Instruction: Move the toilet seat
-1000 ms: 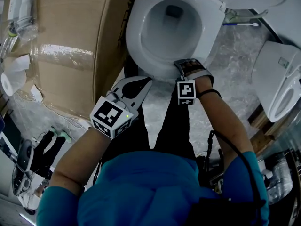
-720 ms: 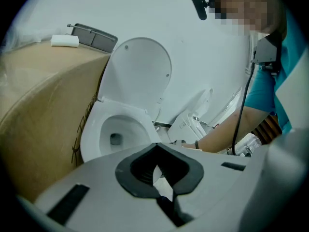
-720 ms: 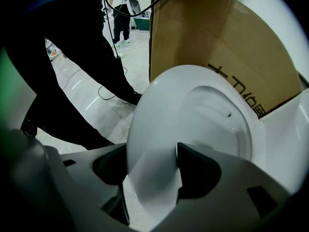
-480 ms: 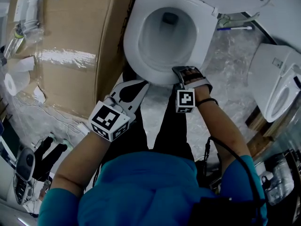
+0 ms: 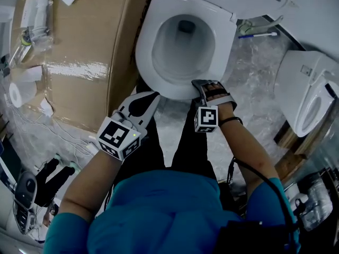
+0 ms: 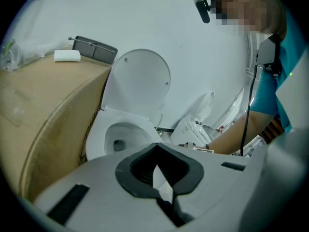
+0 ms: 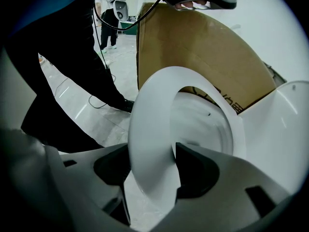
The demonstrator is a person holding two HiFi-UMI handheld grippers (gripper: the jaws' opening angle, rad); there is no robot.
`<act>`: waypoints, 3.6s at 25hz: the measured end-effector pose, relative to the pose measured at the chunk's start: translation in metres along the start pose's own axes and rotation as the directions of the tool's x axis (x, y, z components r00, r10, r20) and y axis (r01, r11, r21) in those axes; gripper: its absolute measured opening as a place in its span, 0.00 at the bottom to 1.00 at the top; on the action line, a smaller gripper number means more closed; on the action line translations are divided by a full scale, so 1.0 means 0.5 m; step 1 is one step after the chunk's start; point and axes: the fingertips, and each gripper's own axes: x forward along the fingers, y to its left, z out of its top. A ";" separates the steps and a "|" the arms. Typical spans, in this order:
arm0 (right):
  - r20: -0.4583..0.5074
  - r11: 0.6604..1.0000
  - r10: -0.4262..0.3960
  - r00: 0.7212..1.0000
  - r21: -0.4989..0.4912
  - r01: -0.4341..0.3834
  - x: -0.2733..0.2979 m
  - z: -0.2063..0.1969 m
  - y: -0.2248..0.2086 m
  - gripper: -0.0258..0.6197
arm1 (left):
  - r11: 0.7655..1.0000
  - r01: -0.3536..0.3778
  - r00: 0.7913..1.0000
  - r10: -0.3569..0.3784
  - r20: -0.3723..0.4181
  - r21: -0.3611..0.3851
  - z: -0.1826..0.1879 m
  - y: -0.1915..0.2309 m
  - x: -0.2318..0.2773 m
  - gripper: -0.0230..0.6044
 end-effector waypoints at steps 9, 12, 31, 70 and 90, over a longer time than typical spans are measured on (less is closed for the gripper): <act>0.010 0.996 -0.063 0.998 0.068 0.062 -0.074 0.009 -0.034 0.41 | 0.999 -0.042 0.999 0.041 0.035 0.023 0.041 0.005 -0.044 0.04; 0.010 0.992 -0.086 0.996 0.094 0.085 -0.098 0.012 -0.045 0.40 | 0.998 -0.048 0.998 0.047 0.050 0.032 0.061 0.005 -0.056 0.04; 0.009 0.983 -0.134 0.991 0.129 0.132 -0.180 0.019 -0.089 0.33 | 0.997 -0.050 0.995 0.045 0.094 0.056 0.127 -0.023 -0.098 0.04; 0.017 0.927 -0.321 0.947 0.210 0.310 -0.352 0.016 -0.229 0.16 | 0.997 -0.051 0.983 0.039 0.179 0.062 0.193 -0.043 -0.142 0.04; 0.034 0.873 -0.432 0.901 0.266 0.408 -0.430 0.002 -0.327 0.10 | 0.997 -0.041 0.981 0.026 0.192 0.072 0.193 -0.059 -0.153 0.04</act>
